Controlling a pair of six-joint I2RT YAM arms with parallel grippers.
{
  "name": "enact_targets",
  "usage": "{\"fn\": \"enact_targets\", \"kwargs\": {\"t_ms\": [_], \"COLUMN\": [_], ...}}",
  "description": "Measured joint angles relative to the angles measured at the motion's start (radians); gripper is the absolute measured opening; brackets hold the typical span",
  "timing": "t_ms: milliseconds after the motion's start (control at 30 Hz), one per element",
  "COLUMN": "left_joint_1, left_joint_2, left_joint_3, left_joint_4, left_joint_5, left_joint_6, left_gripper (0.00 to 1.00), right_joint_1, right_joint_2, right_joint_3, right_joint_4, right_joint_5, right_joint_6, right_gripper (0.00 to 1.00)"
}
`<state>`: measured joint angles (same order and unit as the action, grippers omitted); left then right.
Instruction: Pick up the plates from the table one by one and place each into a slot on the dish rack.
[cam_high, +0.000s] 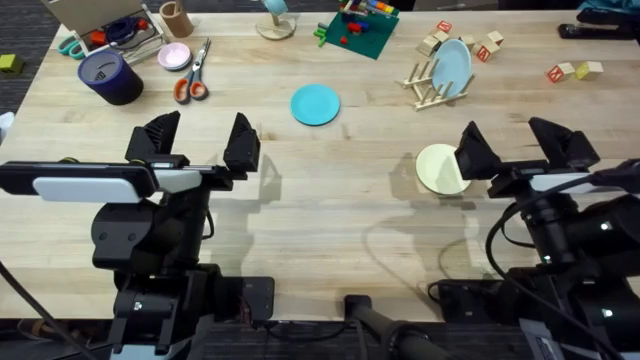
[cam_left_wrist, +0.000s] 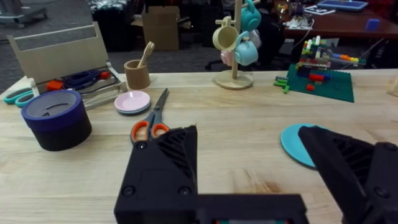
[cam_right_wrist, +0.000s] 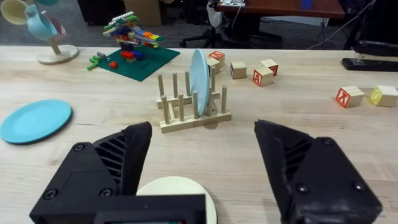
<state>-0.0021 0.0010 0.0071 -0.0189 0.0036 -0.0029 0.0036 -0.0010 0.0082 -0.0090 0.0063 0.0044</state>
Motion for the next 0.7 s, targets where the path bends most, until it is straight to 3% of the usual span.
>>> {"fn": "enact_targets", "kwargs": {"t_ms": [500, 700], "left_joint_1": [0.000, 0.000], "left_joint_2": [0.000, 0.000], "left_joint_3": [0.000, 0.041], "left_joint_4": [0.015, -0.108], "left_joint_5": [0.003, 0.004], "left_joint_6": [-0.001, -0.041], "left_gripper": [0.993, 0.994], "right_joint_1": [0.000, 0.000], "right_joint_2": [0.000, 0.001], "right_joint_3": [0.000, 0.026], "right_joint_4": [0.004, 0.021], "right_joint_5": [0.000, 0.000], "right_joint_6": [0.000, 0.000], "right_gripper": [0.995, 0.995]}}
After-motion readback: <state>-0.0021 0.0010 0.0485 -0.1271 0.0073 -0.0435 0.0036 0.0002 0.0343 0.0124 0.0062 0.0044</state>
